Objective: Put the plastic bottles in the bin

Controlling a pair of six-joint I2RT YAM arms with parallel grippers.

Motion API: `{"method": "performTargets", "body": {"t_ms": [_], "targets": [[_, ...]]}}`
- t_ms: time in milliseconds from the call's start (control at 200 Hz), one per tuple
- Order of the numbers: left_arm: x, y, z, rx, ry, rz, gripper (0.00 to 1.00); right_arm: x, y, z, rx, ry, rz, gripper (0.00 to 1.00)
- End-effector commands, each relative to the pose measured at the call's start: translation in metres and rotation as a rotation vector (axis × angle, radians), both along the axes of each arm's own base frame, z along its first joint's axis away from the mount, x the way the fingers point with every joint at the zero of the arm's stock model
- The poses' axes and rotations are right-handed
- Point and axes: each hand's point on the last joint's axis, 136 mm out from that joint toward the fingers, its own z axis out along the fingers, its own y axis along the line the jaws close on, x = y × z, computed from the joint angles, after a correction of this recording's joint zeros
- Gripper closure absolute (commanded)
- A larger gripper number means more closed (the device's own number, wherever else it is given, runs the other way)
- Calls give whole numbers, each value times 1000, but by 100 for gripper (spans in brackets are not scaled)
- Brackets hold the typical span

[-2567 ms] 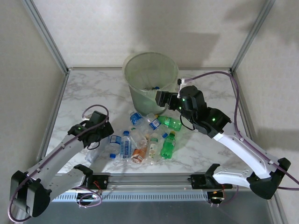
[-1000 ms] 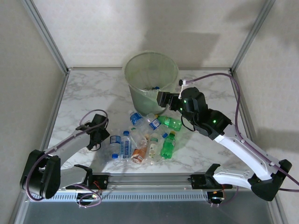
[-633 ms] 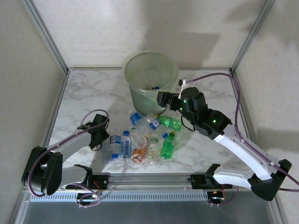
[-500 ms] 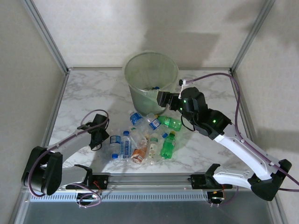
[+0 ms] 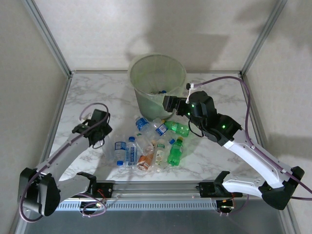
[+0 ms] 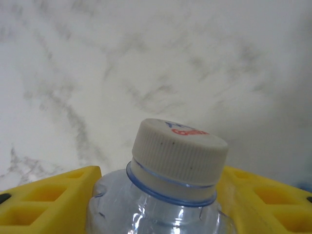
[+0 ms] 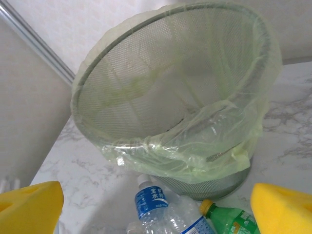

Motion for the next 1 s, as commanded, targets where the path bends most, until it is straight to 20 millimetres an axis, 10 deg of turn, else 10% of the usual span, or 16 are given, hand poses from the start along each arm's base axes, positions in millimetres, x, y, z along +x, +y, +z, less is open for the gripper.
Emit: {"method": "performTargets", "body": {"t_ms": [0, 365, 996], "targets": [[26, -2, 69, -11, -155, -6, 40, -5, 20, 21, 78, -23, 95, 2], [103, -81, 251, -436, -597, -181, 41, -34, 84, 58, 197, -61, 456, 1], [102, -182, 322, -891, -746, -454, 40, -25, 121, 71, 218, -47, 556, 1]]}}
